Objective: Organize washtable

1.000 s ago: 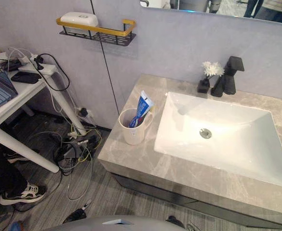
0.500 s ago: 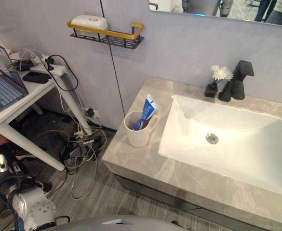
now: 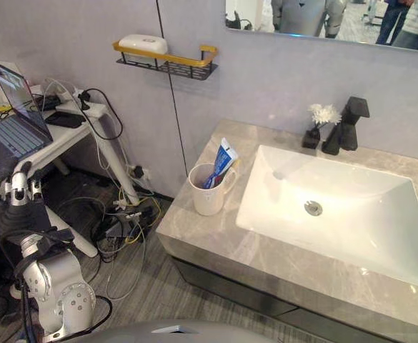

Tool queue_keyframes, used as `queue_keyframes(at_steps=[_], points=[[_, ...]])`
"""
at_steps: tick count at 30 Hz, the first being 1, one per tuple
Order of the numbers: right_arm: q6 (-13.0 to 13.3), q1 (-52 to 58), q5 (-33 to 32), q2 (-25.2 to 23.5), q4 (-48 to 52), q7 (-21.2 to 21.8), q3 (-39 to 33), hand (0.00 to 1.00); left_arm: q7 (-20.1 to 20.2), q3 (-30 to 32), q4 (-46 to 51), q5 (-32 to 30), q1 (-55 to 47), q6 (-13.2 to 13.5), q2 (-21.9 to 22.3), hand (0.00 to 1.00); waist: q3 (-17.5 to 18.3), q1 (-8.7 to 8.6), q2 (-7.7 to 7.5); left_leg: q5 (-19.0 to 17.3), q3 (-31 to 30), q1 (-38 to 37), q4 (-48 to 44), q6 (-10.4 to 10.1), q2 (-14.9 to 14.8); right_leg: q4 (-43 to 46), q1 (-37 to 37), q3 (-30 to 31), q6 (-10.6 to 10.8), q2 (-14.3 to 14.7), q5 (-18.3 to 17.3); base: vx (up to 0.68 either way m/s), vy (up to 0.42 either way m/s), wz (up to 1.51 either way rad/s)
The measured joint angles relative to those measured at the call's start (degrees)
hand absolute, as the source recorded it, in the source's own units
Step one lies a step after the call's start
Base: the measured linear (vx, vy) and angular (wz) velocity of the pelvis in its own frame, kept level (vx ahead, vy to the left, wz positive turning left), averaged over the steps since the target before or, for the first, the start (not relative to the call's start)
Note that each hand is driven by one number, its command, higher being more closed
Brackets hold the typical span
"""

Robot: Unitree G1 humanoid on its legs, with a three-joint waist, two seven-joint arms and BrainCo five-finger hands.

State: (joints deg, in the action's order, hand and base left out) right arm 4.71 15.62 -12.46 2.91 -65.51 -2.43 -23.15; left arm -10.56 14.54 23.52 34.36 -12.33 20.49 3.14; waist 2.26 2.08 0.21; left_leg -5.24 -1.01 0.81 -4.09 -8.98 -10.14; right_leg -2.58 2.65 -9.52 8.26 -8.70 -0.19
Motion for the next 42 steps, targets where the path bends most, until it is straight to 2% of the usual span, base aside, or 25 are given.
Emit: queue_keyframes(at_steps=[6,15,19,28,34,42], points=[[0.0,-0.3,0.0,0.1,-0.3,0.1,0.0,0.00,4.1,-6.9,0.1,0.2,-1.8,-1.4,-0.2,1.00,0.1,-0.11,-0.03,0.0,0.0,0.4,0.0,0.0,0.0,0.0,-0.5,0.1,0.0,0.0,0.0,0.00,0.000,0.00],[0.0,-0.9,0.0,0.5,-0.4,0.1,0.6,0.00,9.7,-17.4,0.1,2.7,-4.2,-5.2,-2.1,1.00,-0.1,-0.89,0.08,0.0,-0.2,0.7,0.0,0.0,0.0,0.0,-0.7,0.1,0.0,0.0,0.0,0.00,0.000,0.00],[0.0,-1.4,0.1,1.0,-0.4,0.2,1.0,0.00,11.6,-20.4,-1.8,2.9,-4.1,-6.8,-6.3,1.00,-0.2,-1.71,0.23,0.0,-0.4,0.5,0.1,0.0,0.0,0.0,-0.5,-0.2,-0.1,0.1,0.0,0.00,0.000,0.00],[-0.1,-1.9,0.1,1.7,-0.4,0.1,3.3,0.00,13.5,-26.6,-3.9,3.4,-4.1,-7.9,-10.9,1.00,-0.3,-1.98,0.23,0.2,-0.9,-0.4,0.8,-0.2,0.0,-1.2,0.4,-0.8,-0.2,0.2,0.5,0.00,-0.002,0.01],[-0.2,-2.8,0.1,1.7,-0.5,0.1,3.3,0.00,14.3,-30.3,-7.8,3.5,-3.9,-9.2,-12.5,1.00,-0.5,-3.18,0.20,0.2,-0.8,-0.5,1.1,-0.2,0.0,-2.5,0.9,-0.8,-0.2,0.2,1.1,0.00,0.000,0.00],[-0.4,-3.2,0.1,1.8,-0.5,0.0,3.4,0.00,14.5,-34.9,-12.3,5.8,-1.3,-10.5,-12.9,1.00,-1.8,-3.41,0.10,0.2,-0.2,-1.5,1.8,-0.2,0.0,-2.6,1.3,-0.5,-0.2,0.2,1.1,0.00,0.001,-0.02]])
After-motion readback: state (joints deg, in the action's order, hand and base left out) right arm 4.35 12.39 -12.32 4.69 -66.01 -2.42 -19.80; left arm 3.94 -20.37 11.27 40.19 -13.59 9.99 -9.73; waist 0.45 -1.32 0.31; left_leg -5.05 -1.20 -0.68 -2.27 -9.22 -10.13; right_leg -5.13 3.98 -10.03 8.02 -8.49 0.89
